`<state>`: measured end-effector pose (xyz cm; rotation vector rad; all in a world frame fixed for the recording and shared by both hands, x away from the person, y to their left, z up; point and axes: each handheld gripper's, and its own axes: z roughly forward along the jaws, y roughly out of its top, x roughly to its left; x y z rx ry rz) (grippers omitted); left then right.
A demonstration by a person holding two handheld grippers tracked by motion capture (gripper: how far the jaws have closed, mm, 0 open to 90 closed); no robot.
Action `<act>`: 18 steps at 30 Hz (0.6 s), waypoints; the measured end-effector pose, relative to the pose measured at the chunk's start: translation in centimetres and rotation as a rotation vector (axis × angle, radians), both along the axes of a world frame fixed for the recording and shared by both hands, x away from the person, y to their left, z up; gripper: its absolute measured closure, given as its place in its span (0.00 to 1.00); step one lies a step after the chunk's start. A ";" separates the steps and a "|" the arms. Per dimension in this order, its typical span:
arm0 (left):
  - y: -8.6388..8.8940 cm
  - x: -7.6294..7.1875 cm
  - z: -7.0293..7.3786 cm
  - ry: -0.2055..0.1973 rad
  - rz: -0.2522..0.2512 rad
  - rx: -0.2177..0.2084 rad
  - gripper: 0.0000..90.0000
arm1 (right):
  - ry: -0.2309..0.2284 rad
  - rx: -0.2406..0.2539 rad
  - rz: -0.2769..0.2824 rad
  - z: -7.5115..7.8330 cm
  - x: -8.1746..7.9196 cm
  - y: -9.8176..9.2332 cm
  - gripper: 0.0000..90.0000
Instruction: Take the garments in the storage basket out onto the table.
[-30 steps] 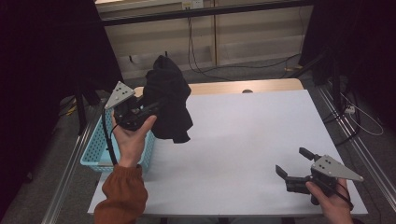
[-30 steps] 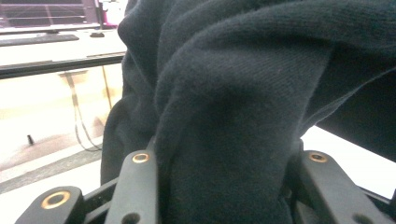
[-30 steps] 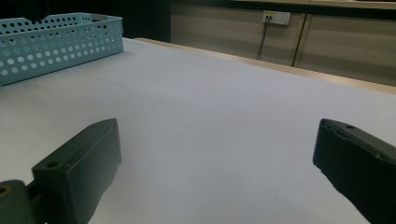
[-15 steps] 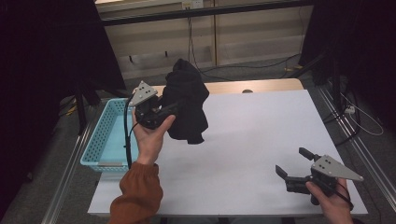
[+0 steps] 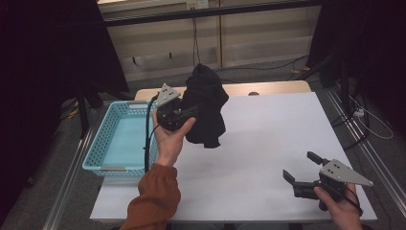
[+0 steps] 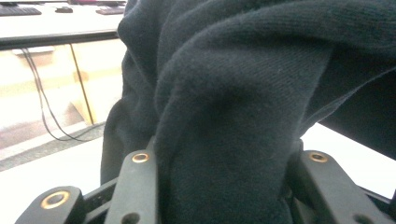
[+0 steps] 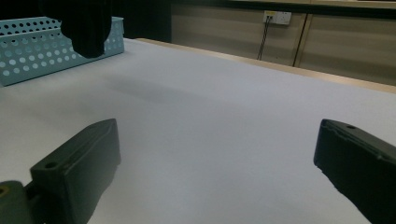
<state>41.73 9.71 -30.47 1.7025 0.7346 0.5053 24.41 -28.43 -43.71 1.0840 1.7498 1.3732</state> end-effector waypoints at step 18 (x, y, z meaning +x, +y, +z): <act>-3.2 1.1 -4.1 0.083 -0.027 0.067 0.64 | 0.005 -0.002 0.004 0.0 0.0 0.0 0.00</act>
